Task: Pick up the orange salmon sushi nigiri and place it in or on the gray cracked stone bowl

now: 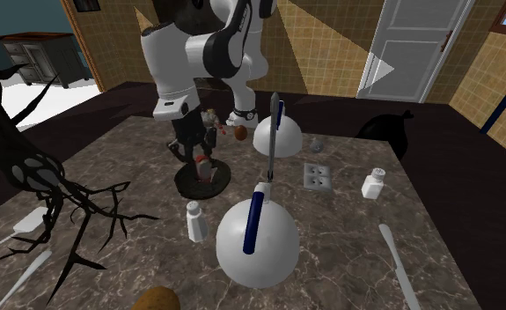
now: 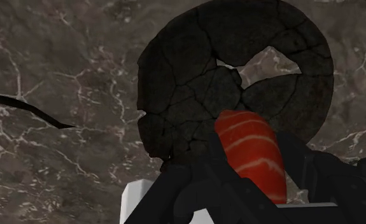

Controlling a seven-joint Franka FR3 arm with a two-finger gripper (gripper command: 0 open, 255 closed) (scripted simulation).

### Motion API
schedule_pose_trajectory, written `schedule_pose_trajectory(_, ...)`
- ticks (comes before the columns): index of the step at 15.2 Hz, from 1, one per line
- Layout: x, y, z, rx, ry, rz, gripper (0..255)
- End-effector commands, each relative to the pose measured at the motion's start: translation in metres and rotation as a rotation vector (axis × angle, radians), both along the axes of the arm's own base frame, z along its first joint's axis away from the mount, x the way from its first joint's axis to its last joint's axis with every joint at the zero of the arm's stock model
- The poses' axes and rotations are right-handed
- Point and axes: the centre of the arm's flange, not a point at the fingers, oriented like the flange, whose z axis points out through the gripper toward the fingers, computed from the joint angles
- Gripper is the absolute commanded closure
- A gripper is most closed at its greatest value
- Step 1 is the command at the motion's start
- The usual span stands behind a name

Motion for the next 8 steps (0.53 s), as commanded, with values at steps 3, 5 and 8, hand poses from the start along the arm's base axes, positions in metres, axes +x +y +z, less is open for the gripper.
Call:
schedule_pose_trajectory(3, 0.001, 0.000, -0.023, 0.000, 0.000, 0.000, 255)
schedule_pose_trajectory(5, 0.001, 0.000, -0.032, 0.000, 0.000, 0.000, 255)
schedule_pose_trajectory(8, 0.001, 0.000, -0.032, 0.000, 0.000, 0.000, 255)
